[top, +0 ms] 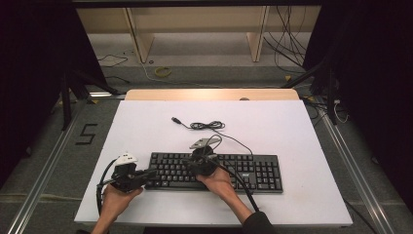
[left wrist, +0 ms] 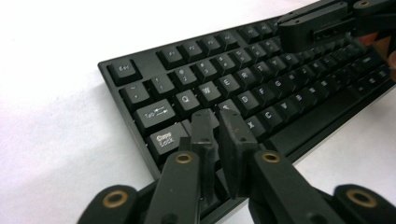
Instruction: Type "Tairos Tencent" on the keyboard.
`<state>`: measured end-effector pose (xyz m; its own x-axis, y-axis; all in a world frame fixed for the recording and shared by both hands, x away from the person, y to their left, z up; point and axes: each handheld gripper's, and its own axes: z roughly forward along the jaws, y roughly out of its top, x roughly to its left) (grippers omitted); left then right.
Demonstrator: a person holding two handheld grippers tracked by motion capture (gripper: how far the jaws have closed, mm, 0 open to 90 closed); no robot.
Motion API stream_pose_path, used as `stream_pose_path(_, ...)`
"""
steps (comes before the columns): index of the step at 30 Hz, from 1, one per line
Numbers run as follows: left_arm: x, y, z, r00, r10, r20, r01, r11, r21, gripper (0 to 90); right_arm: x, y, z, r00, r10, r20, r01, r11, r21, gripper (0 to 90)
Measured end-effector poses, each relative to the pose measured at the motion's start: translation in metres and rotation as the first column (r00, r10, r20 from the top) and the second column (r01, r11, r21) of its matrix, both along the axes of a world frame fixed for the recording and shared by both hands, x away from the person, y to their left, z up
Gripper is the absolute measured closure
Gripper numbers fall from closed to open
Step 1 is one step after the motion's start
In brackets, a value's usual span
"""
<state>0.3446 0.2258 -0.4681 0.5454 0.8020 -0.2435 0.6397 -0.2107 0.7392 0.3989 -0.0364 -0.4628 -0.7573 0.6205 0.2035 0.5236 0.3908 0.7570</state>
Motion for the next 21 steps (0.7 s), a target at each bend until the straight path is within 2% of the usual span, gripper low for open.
stream_pose_path(6,0.001,-0.001,0.002,0.9999,0.0,0.013,0.0,0.9999,-0.017,70.5,-0.002,-0.005,0.005,0.9999,0.013,0.005,-0.013,1.0,0.02,78.0)
stream_pose_path(8,0.001,-0.002,0.003,0.9998,0.009,0.015,-0.009,0.9996,-0.028,63.5,-0.003,-0.007,0.007,0.9998,0.017,0.008,-0.017,0.999,0.028,72.9)
stream_pose_path(12,0.003,-0.002,0.004,0.9997,0.011,0.022,-0.01,0.9991,-0.041,56.7,-0.004,-0.012,0.011,0.9997,0.019,0.013,-0.02,0.999,0.05,62.4)
stream_pose_path(13,0.003,-0.002,0.004,0.9997,0.011,0.022,-0.01,0.9991,-0.041,55.2,-0.004,-0.012,0.011,0.9997,0.019,0.013,-0.02,0.999,0.05,62.4)
stream_pose_path(14,0.004,-0.003,0.003,0.9997,0.012,0.022,-0.011,0.9992,-0.038,53.5,-0.005,-0.015,0.013,0.9998,0.015,0.013,-0.016,0.999,0.046,55.2)
stream_pose_path(15,0.005,-0.004,0.003,0.9997,0.017,0.018,-0.017,0.999,-0.041,51.6,-0.005,-0.017,0.014,0.9998,0.01,0.018,-0.01,0.999,0.044,53.2)
stream_pose_path(19,0.007,-0.004,0.002,0.9994,0.024,0.023,-0.023,0.9986,-0.049,47.2,-0.005,-0.024,0.019,0.9997,-0.005,0.023,0.003,0.998,0.06,45.5)
stream_pose_path(21,0.008,-0.004,0.002,0.9993,0.024,0.027,-0.023,0.9987,-0.045,50.8,-0.005,-0.028,0.02,0.9996,-0.009,0.028,0.007,0.998,0.067,43.0)
